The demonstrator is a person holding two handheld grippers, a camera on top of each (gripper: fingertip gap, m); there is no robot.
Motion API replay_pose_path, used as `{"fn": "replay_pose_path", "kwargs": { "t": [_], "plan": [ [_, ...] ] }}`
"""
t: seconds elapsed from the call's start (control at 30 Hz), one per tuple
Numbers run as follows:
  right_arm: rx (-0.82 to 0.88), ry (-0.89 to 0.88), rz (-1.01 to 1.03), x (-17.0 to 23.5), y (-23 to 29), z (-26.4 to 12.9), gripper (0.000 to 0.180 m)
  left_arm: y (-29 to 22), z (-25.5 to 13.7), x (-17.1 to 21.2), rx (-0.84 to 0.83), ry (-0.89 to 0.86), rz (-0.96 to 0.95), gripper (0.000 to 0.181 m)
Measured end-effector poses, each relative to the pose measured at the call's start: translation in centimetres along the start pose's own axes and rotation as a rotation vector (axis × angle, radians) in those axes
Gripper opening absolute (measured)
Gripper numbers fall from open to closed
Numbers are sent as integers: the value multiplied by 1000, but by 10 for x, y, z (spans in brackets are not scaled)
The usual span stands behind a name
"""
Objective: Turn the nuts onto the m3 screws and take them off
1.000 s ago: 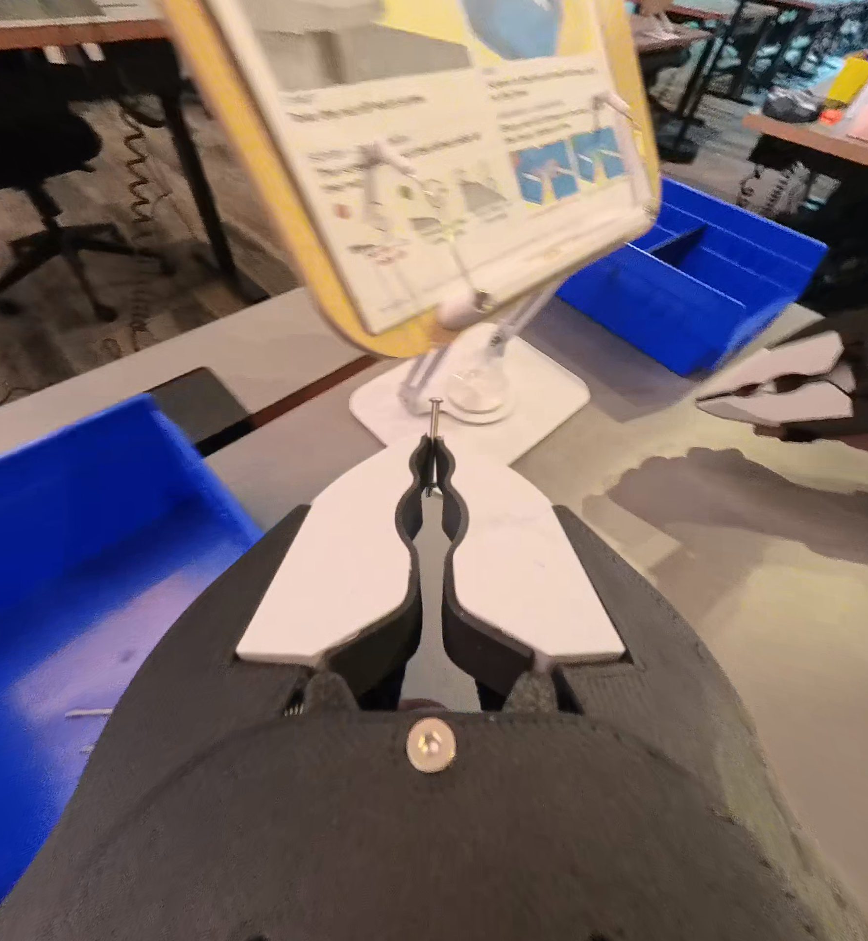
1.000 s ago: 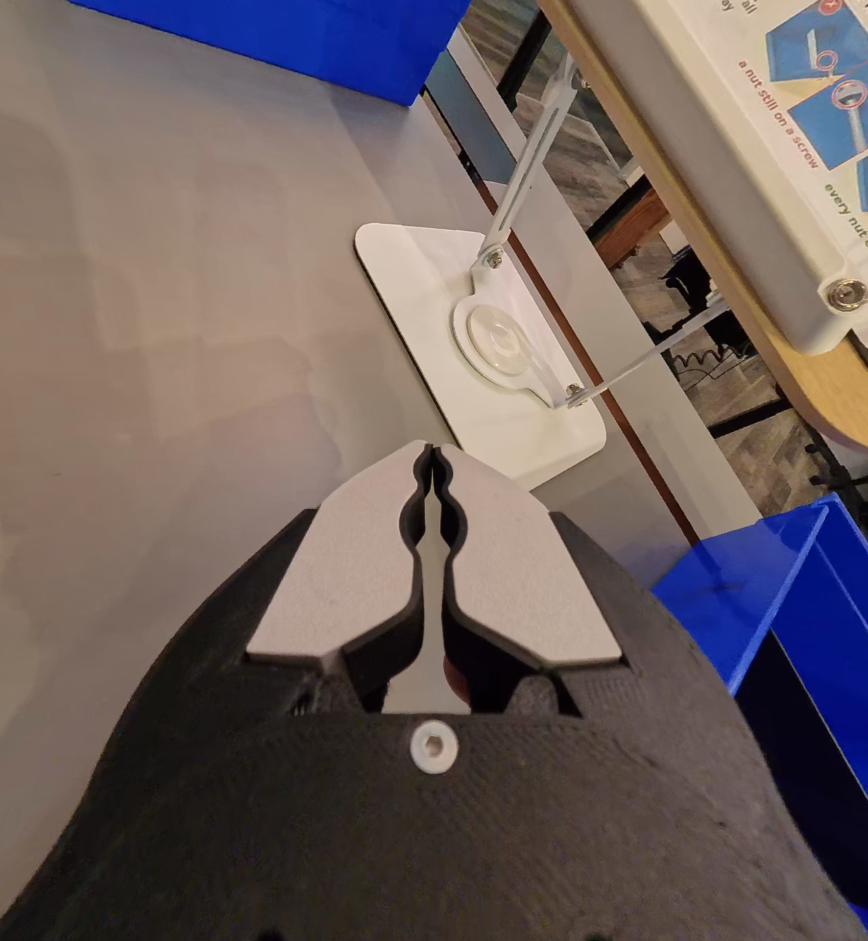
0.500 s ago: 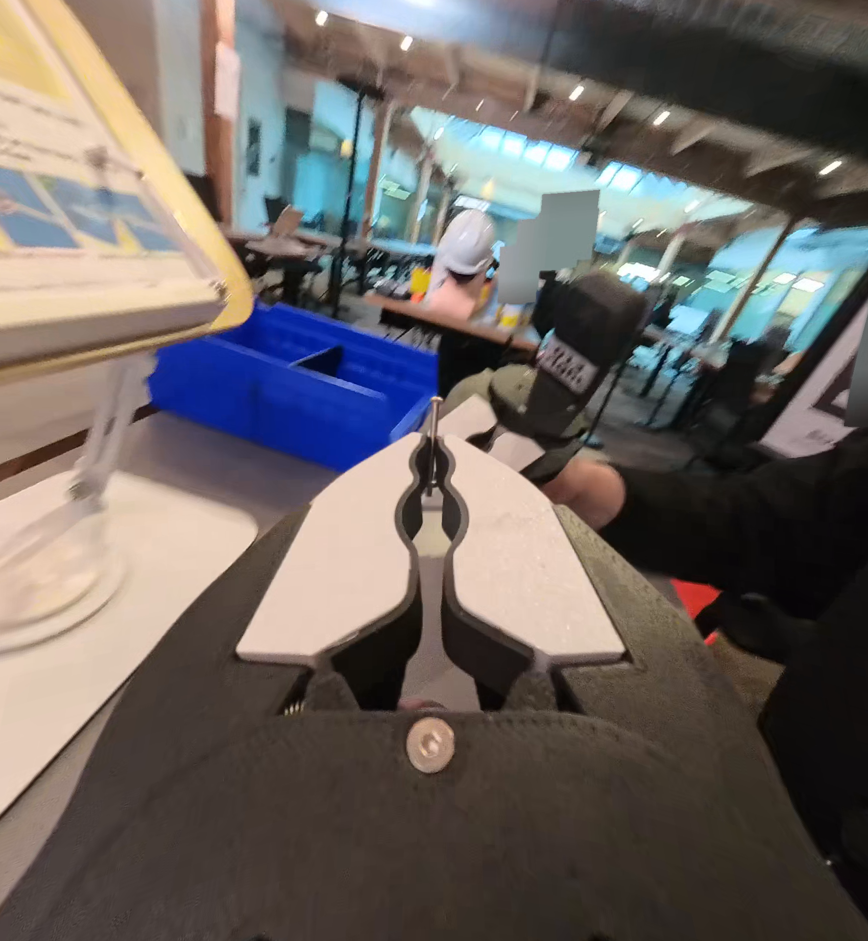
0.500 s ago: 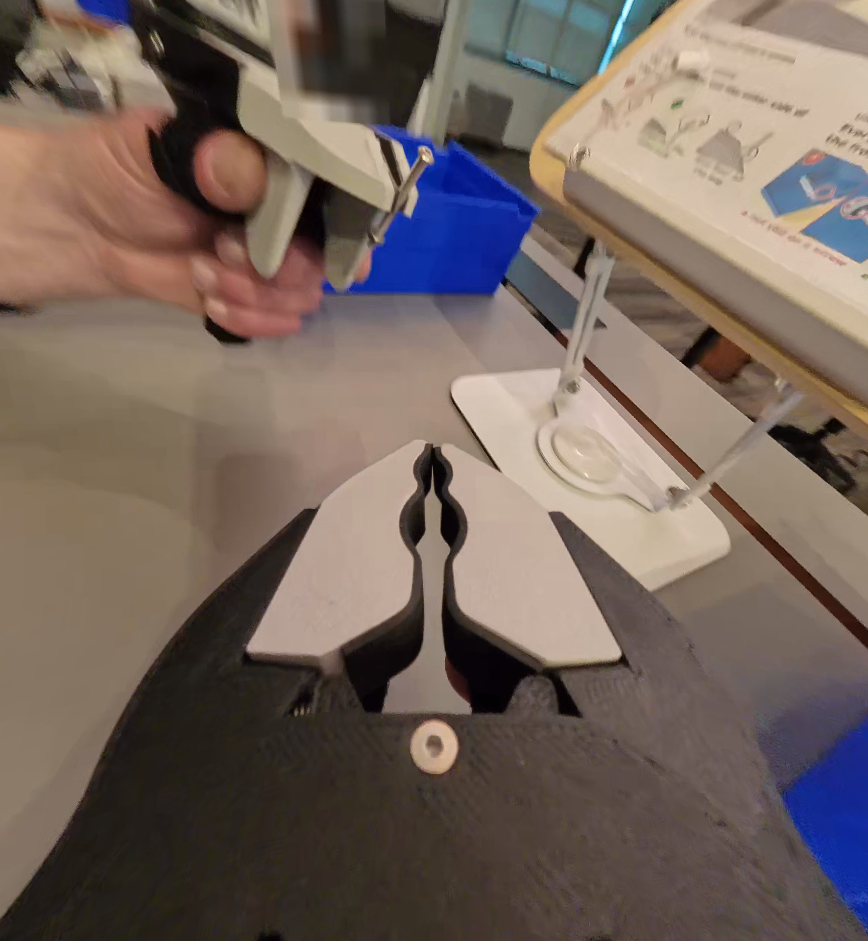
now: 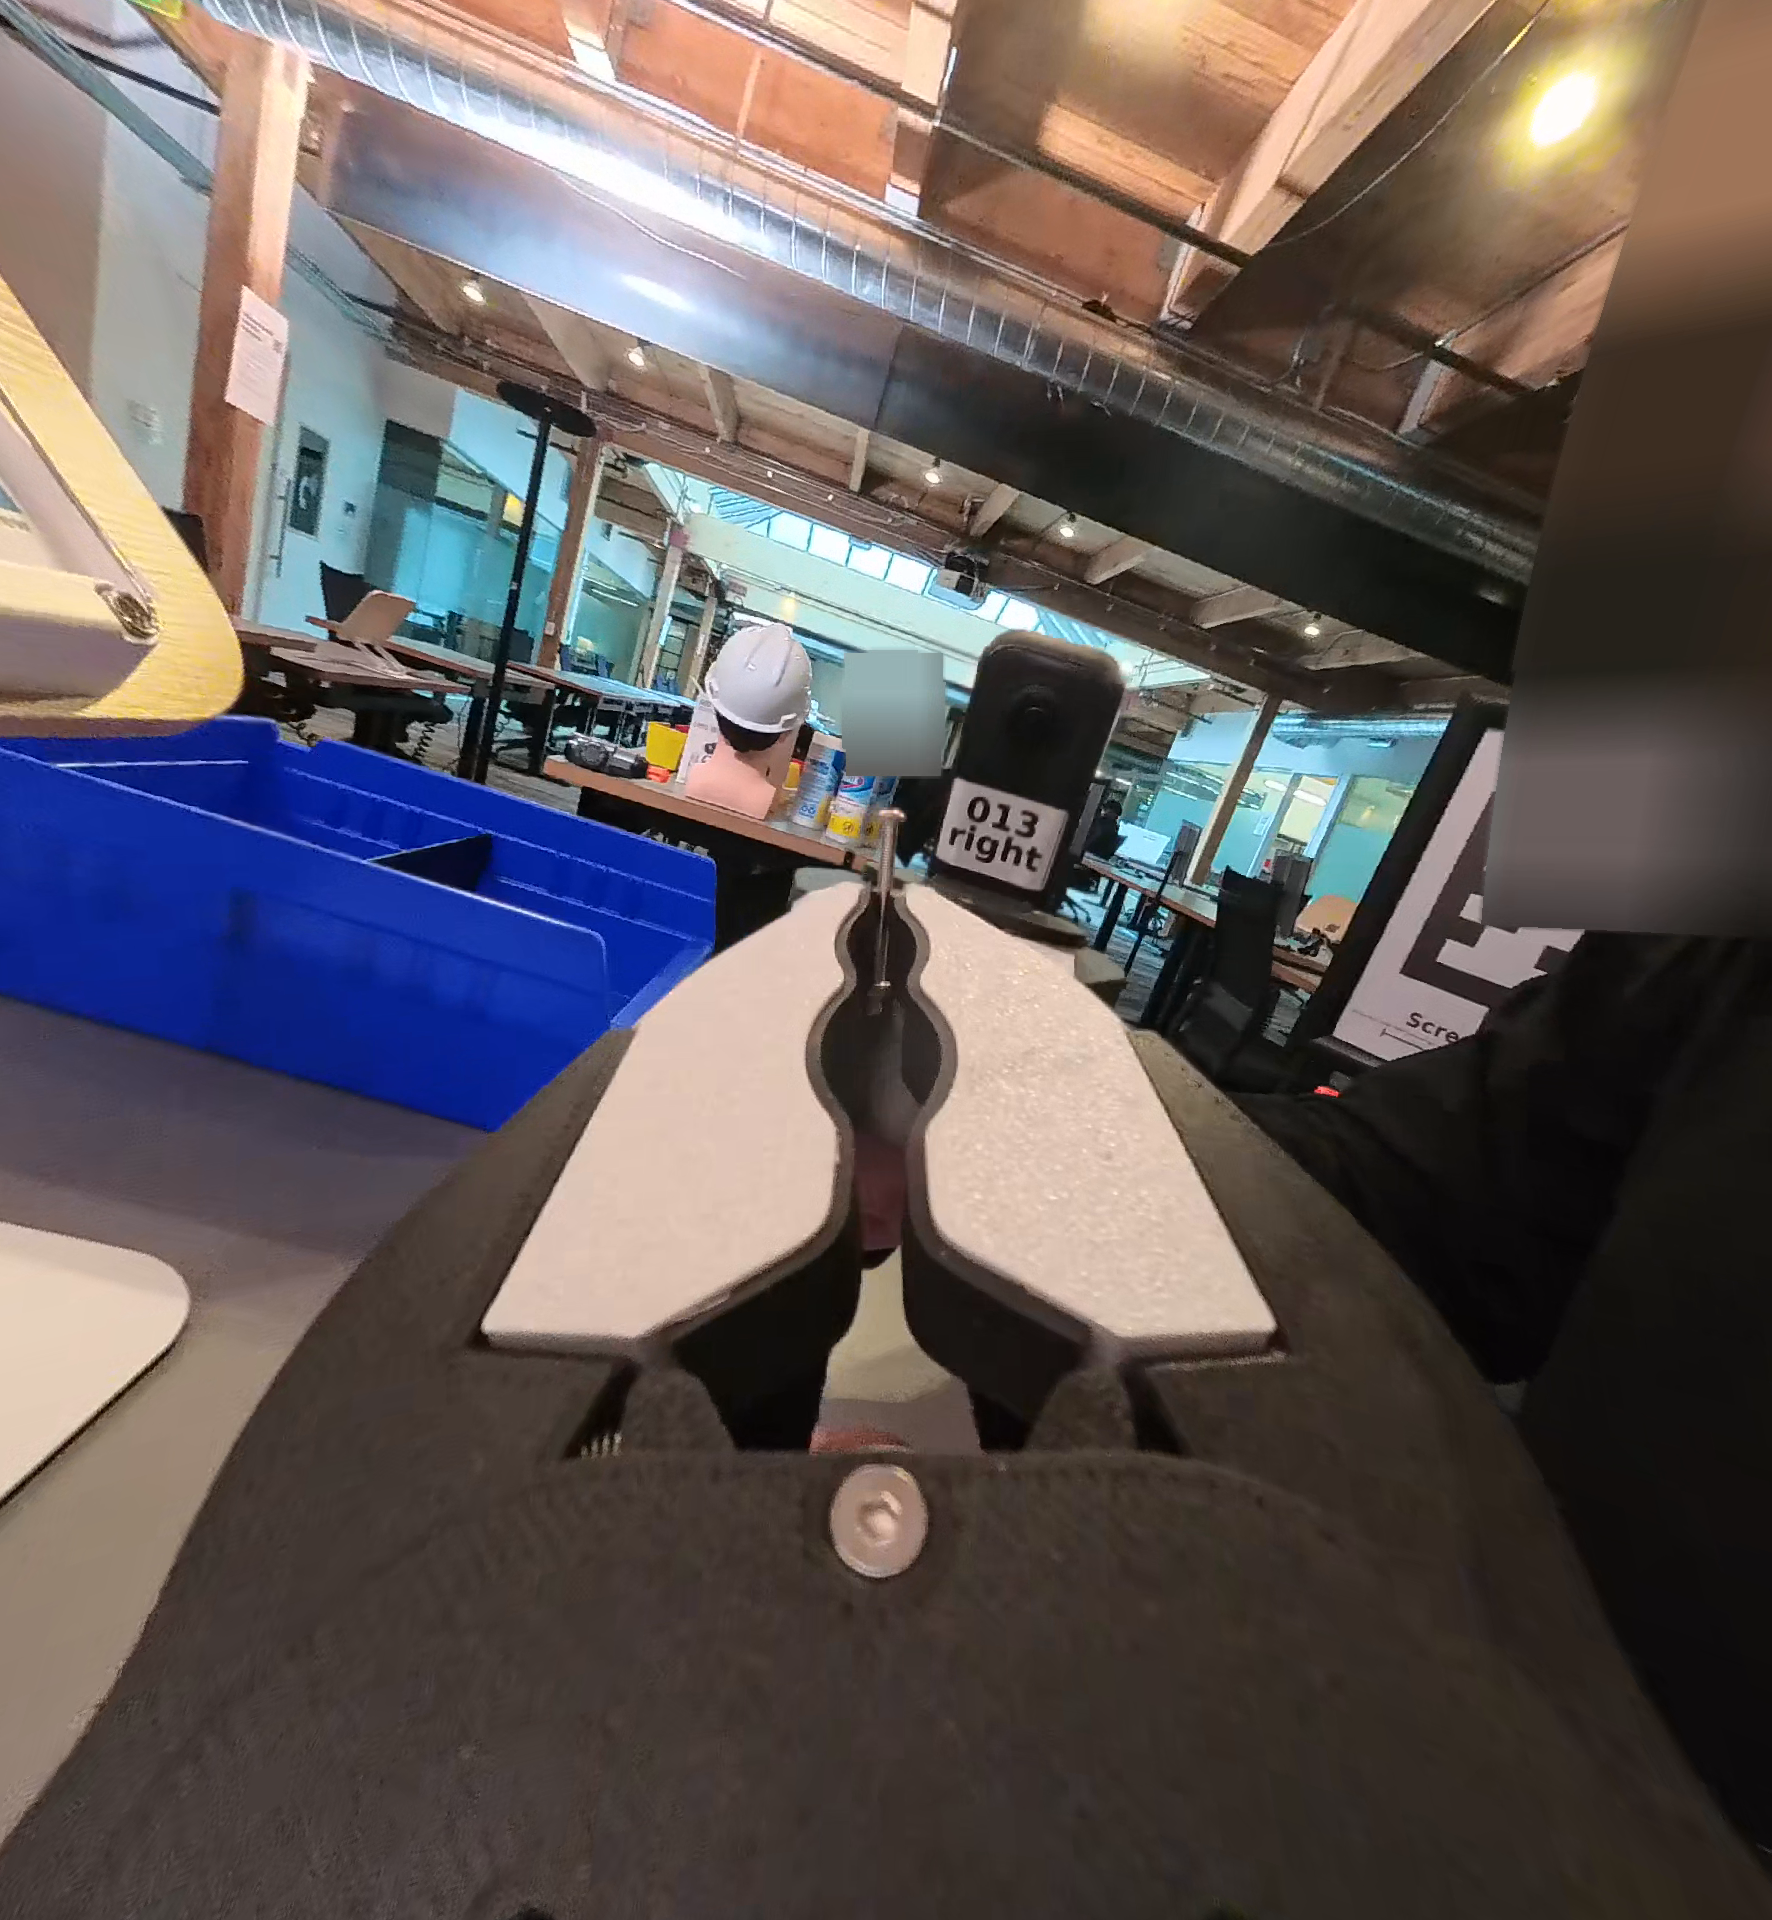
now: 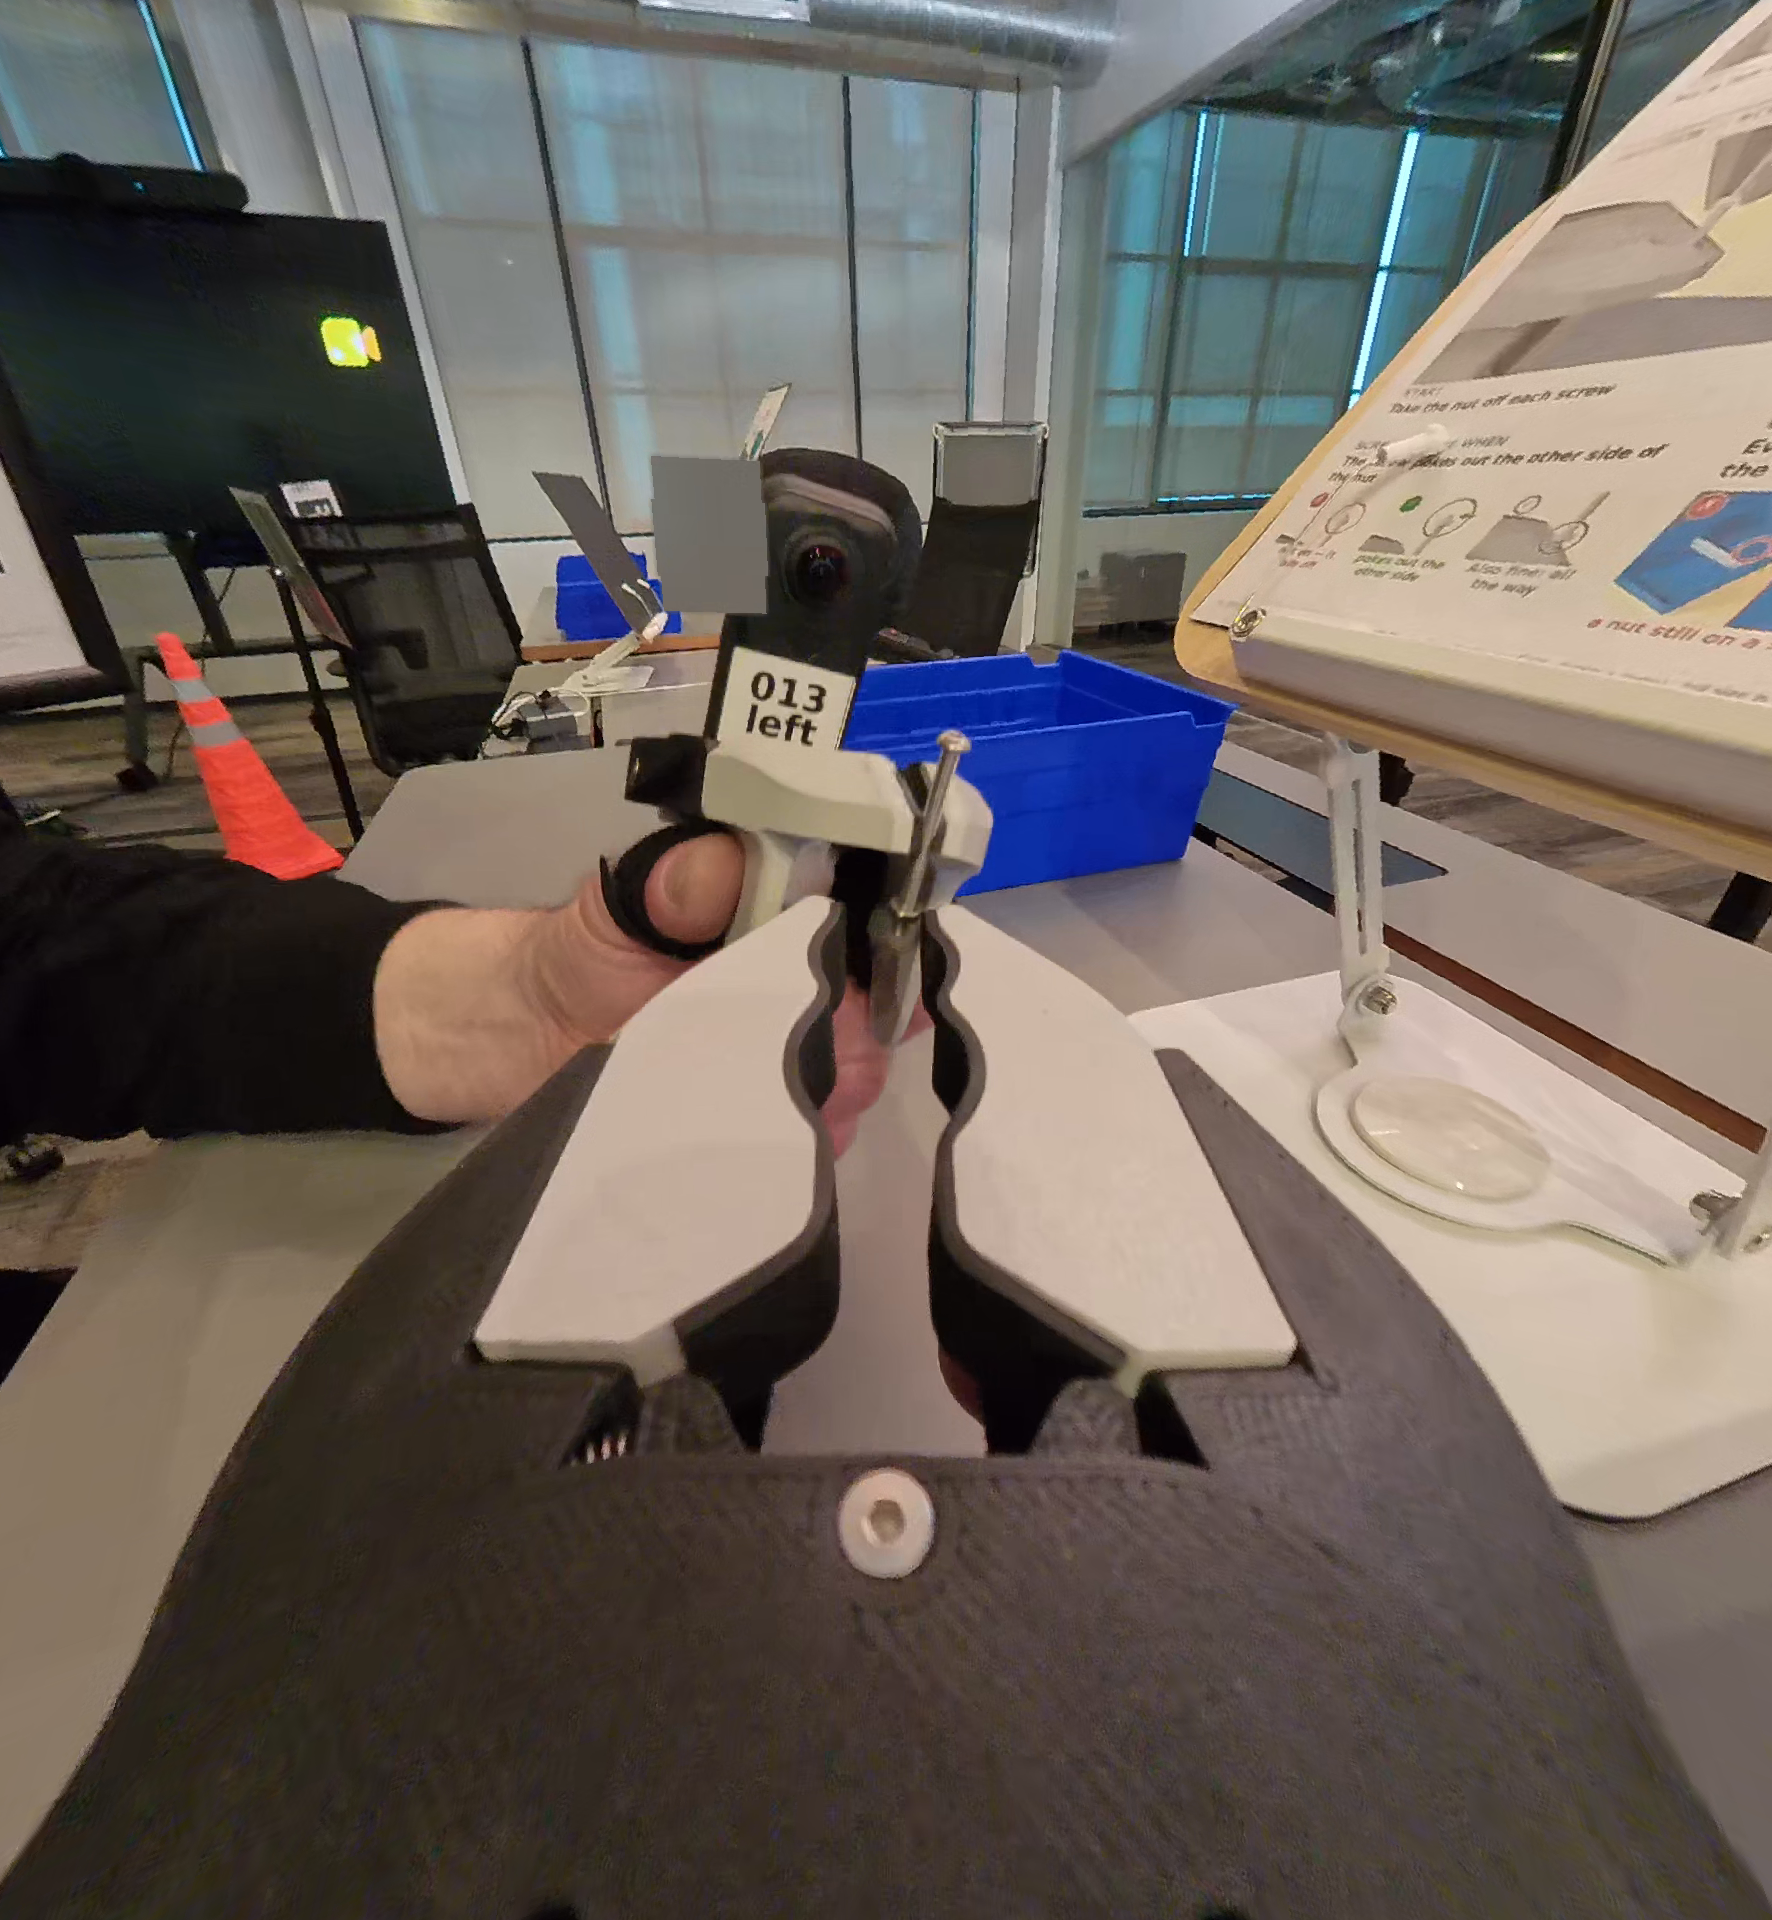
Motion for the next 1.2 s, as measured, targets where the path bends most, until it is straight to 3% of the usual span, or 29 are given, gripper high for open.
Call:
{"fn": "replay_pose_path", "kwargs": {
  "t": [0.3,0.47,0.77,0.9,1.2],
  "plan": [
    [13,-58,22,-6,1,-1,5,-5,4,1,47,-37,-26,5],
    [35,-8,-17,-7,-2,-3,5,-4,-3,-4,36,-37,3,11],
    [154,363,-368,23,-11,-7,5,0,-16,3,-106,295,348,23],
    [165,431,-464,30,-9,-5,5,-2,-18,19,-115,478,474,22],
    [160,496,-559,38,-3,-3,5,1,-20,35,-117,618,527,11]
  ]
}}
Point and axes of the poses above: each gripper's, where its closed fingertips meet, z out along the fingers, x out of its underside, y = z × x across the jaws, the point moved 2 cm from there along -z, back along the fingers, and after that the axes turned 4 degrees about z, right-handed, at the moved point
